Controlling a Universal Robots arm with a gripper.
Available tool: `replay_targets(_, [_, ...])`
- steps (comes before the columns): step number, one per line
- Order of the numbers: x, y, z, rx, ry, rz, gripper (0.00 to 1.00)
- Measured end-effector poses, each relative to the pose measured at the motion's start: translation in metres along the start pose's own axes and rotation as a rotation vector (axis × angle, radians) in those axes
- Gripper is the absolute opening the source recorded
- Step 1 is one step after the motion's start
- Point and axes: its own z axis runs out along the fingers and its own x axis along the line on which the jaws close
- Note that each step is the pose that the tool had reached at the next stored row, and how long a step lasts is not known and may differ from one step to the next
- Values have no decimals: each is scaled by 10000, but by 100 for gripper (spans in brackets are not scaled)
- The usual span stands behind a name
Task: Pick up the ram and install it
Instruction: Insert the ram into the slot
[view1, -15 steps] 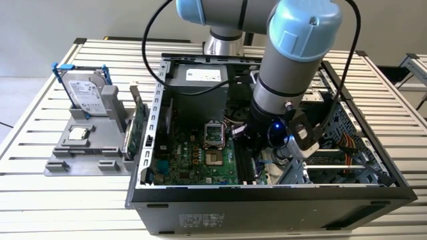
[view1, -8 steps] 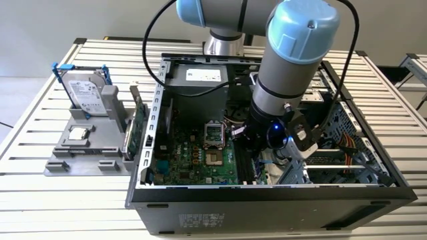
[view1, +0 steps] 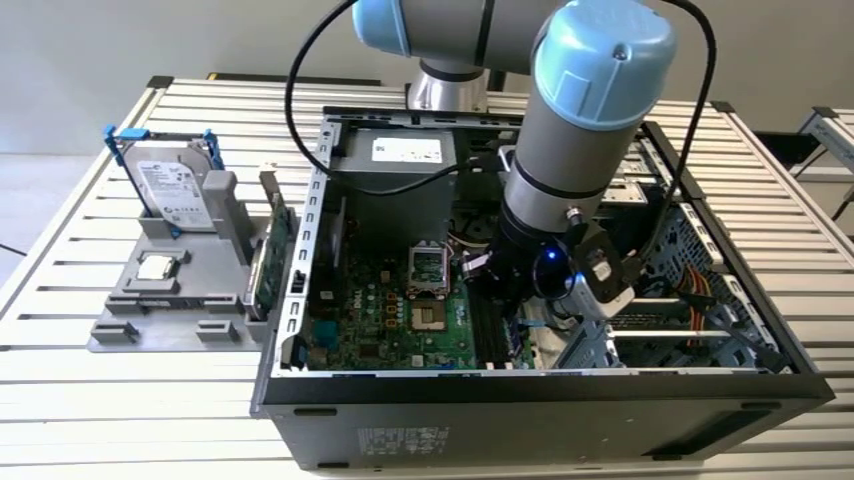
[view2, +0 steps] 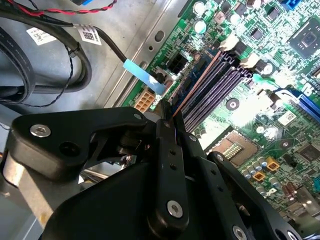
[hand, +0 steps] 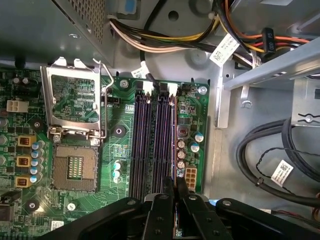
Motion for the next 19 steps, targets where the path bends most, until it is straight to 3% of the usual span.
replay_targets(19, [0,12,2,10,7,-70,0])
